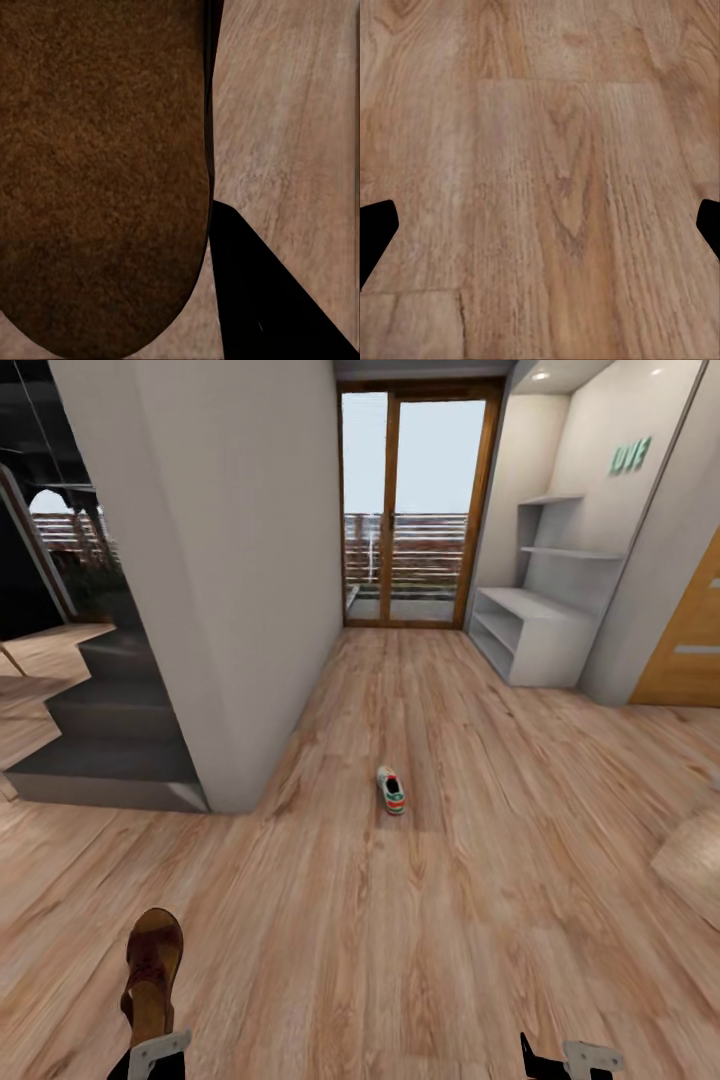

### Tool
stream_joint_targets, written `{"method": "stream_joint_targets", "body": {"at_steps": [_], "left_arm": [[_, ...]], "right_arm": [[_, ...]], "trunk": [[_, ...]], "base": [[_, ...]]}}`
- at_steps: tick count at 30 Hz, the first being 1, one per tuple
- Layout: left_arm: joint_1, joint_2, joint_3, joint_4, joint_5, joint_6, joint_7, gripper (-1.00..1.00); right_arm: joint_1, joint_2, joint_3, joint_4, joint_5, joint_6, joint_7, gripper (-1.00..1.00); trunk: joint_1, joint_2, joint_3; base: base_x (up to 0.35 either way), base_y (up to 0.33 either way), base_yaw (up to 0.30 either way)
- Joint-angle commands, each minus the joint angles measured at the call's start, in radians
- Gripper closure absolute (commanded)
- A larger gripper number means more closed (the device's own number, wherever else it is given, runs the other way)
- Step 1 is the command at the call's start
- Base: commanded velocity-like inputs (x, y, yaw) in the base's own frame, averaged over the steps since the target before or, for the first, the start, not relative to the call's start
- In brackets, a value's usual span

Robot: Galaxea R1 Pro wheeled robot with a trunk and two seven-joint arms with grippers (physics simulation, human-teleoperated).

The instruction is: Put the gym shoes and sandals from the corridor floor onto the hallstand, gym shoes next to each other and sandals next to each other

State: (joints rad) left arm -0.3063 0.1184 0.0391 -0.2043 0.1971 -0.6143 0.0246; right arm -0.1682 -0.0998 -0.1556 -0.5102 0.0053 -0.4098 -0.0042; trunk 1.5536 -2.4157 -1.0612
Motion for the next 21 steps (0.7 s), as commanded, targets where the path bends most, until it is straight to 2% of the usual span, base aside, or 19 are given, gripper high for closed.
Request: {"method": "stream_joint_targets", "body": {"at_steps": [1, 21], "left_arm": [[-0.001, 0.000, 0.003, 0.000, -0.005, -0.002, 0.001, 1.00], [-0.001, 0.000, 0.003, 0.000, -0.005, -0.002, 0.001, 1.00]], "right_arm": [[-0.001, 0.000, -0.001, 0.001, 0.001, -0.003, 0.000, -1.00], [-0.001, 0.000, -0.001, 0.001, -0.001, -0.004, 0.000, -1.00]], "trunk": [[0.000, 0.000, -0.001], [0.000, 0.000, -0.001]], "base": [[0.316, -0.132, 0.000], [0.292, -0.168, 0.006]]}}
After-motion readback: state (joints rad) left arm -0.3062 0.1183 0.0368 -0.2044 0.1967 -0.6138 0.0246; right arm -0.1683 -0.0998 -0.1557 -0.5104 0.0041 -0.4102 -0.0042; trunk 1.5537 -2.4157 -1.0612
